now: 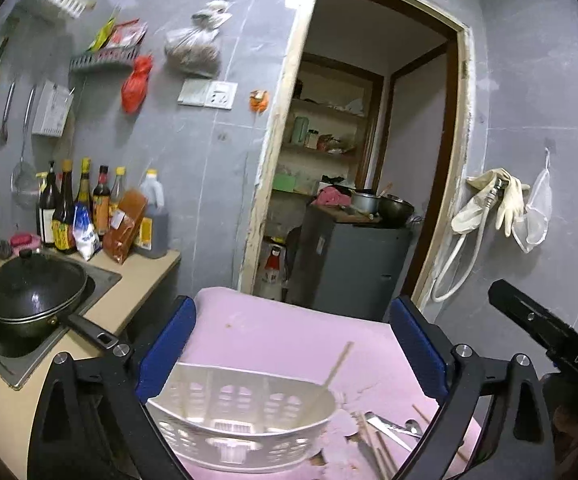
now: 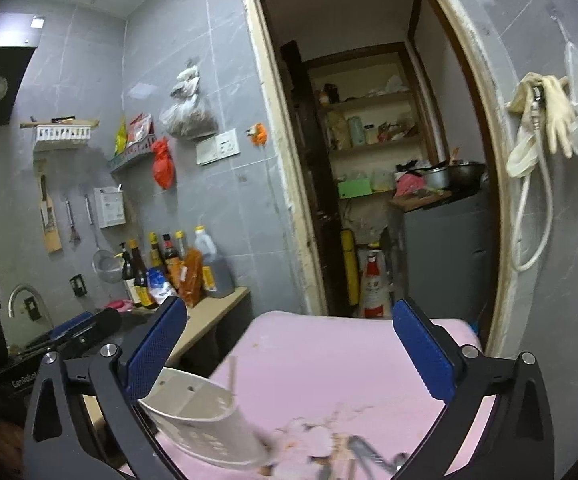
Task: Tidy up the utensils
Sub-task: 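Lower the left tool's chopstick into the white holder while the right tool drops its chopstick in, then move the left tool back to the chopsticks while the right tool returns beside it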
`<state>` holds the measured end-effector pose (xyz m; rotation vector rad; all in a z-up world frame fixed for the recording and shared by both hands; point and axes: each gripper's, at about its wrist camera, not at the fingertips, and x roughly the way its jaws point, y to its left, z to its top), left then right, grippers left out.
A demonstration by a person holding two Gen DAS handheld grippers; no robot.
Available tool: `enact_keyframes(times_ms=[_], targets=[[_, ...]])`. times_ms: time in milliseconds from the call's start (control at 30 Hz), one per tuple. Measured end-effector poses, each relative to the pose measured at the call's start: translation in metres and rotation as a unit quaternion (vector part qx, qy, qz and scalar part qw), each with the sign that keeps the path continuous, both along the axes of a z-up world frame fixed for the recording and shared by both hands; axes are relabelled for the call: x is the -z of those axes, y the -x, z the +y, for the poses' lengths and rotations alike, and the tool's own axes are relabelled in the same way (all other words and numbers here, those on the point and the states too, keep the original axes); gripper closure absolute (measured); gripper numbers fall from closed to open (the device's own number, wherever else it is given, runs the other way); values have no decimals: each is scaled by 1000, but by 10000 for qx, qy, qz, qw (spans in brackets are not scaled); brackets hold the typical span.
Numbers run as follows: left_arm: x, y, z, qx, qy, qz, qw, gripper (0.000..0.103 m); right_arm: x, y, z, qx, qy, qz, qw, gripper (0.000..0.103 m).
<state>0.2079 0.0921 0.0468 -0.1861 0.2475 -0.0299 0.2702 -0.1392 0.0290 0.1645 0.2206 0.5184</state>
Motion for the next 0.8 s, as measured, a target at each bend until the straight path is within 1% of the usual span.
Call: enact_keyframes(times_ms=[133, 300, 500, 633, 700, 767, 800], targets=[[2, -1, -29, 21, -196, -54, 9998, 7, 2, 0, -34, 169, 131, 1, 9998, 0], [16, -7, -60, 131, -326, 86, 9993, 7, 13, -6, -72, 409, 268, 158, 9987, 0], [48, -16, -88, 289, -363, 609, 9971, 7, 35, -15, -103, 541, 461, 488, 9963, 0], [77, -24, -104, 396, -405, 1059, 9928, 7, 58, -25, -112, 552, 682, 880, 9922, 0], [91, -29, -111, 435, -435, 1240, 9904, 7, 71, -31, -114, 521, 777, 1110, 9894, 5], [105, -34, -117, 480, -458, 1439, 9874, 8, 86, -39, -113, 489, 966, 1375, 9846, 16], [112, -37, -119, 494, -450, 1524, 9861, 8, 95, -45, -112, 442, 1053, 1524, 9817, 19]])
